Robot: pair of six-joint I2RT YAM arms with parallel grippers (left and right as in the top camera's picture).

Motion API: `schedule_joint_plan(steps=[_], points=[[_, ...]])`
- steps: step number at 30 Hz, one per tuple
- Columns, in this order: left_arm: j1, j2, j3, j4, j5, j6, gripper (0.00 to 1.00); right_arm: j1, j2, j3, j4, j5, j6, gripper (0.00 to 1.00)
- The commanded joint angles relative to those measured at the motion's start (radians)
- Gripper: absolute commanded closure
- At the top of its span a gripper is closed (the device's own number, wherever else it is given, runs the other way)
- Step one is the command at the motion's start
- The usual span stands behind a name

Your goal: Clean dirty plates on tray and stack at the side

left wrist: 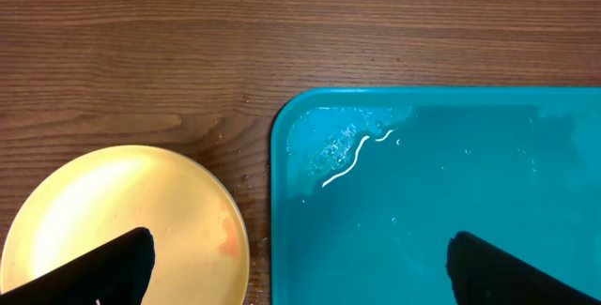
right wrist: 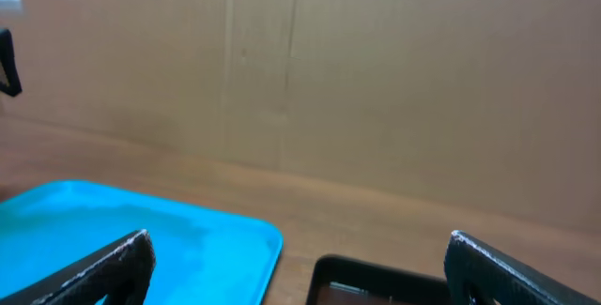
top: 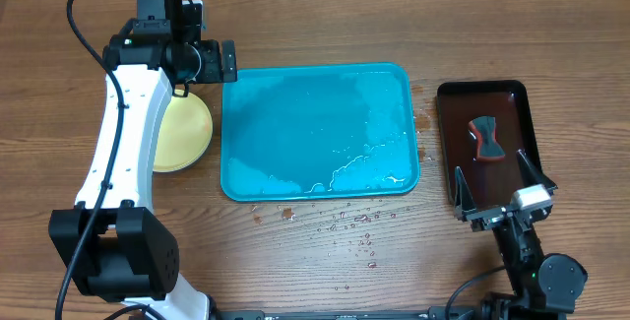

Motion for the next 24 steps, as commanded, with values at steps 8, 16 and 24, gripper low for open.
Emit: schedule_joint_plan(steps=[8,16,24], points=[[0.0,0.013,0.008,0.001,0.004,0.023,0.01,0.01,-0.012,-0.043,0.032,0.025,0.017,0.0],[0.0,0.013,0.008,0.001,0.004,0.023,0.0,0.009,-0.012,-0.043,-0.109,0.088,0.132,0.0],[0.0,0.013,0.008,0.001,0.004,0.023,0.0,0.009,-0.012,-0.043,-0.106,0.077,0.132,0.0]])
